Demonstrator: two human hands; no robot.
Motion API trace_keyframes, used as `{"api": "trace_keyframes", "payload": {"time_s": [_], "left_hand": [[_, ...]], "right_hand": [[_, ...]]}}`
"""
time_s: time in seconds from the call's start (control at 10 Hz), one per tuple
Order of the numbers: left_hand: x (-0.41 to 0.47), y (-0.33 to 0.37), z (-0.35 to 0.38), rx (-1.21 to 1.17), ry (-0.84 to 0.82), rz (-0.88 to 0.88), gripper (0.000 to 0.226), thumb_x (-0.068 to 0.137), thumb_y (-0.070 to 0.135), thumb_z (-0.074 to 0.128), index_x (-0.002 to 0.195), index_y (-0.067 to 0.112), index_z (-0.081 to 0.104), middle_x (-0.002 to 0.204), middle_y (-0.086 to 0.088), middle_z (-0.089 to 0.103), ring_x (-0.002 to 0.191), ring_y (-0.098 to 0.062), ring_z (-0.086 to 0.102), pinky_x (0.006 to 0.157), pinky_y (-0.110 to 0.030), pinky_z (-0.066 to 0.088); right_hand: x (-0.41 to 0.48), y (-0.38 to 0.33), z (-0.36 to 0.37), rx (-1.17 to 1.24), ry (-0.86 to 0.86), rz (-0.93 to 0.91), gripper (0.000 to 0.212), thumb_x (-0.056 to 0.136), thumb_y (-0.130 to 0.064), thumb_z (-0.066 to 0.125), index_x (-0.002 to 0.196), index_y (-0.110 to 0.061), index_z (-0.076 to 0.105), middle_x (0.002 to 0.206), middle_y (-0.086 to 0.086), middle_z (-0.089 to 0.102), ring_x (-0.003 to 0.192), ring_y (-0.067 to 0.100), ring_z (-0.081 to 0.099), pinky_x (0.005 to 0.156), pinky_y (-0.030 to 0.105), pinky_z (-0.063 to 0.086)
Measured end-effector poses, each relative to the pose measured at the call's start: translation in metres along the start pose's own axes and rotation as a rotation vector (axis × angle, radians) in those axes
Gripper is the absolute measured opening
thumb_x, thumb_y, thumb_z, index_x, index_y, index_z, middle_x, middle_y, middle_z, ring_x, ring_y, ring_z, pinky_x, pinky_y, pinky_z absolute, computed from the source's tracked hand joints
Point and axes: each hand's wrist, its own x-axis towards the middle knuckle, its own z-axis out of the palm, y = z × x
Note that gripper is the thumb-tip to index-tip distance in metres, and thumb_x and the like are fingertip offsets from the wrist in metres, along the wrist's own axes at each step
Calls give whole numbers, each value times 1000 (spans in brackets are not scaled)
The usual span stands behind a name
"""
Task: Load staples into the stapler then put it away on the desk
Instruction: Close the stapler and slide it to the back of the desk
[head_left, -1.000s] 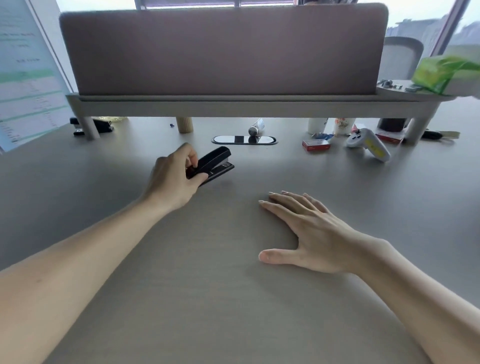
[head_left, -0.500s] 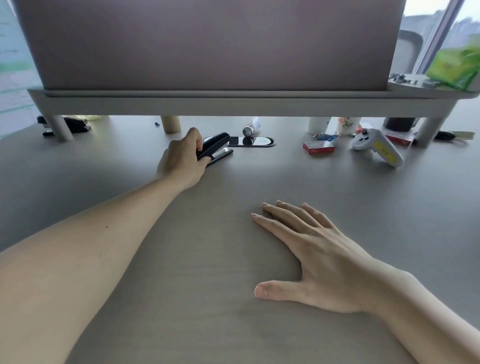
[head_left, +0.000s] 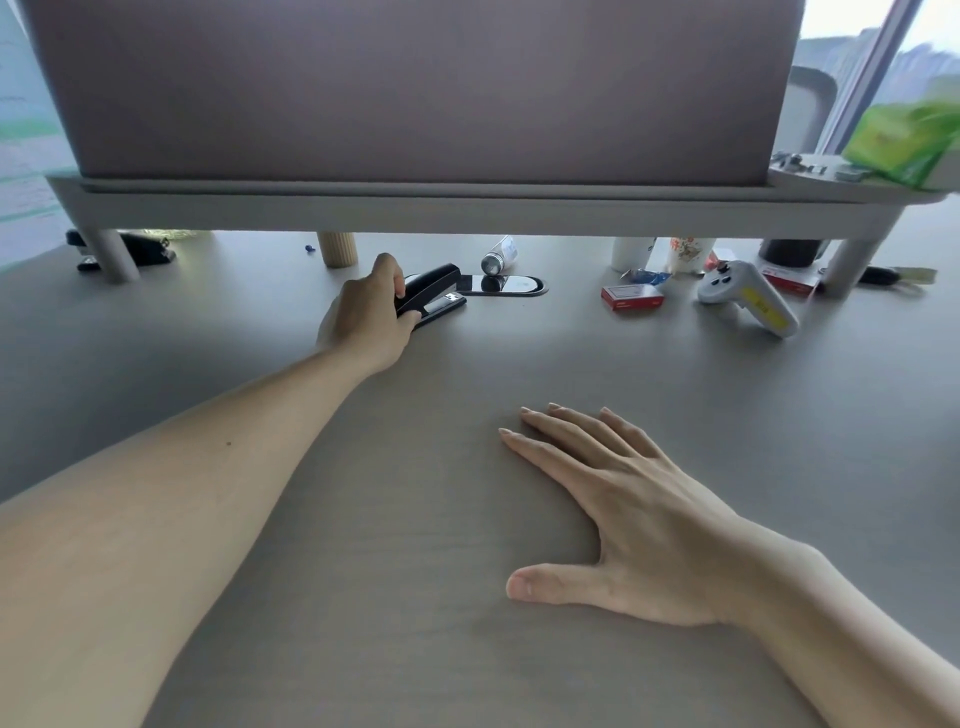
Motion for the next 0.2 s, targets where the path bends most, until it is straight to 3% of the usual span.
{"api": "trace_keyframes", "payload": {"time_s": [0.1, 0.2], "left_hand": [[-4, -1, -5, -34, 12, 26, 39, 96, 32, 69, 119, 10, 48, 112, -9, 63, 97, -35, 59, 77, -40, 45], [-20, 5, -22, -124, 43, 115, 43, 97, 37, 67, 127, 11, 50, 133, -10, 62, 120, -34, 59, 91, -40, 45]], "right_hand": [[0, 0, -1, 0, -2, 2, 123, 61, -106, 17, 167, -46, -3, 177, -24, -10, 161, -2, -18, 134, 38, -8], [-2, -2, -3, 12, -13, -4, 124, 60, -106, 15, 167, -47, -3, 177, -24, -8, 161, -2, -17, 134, 38, -6]]}}
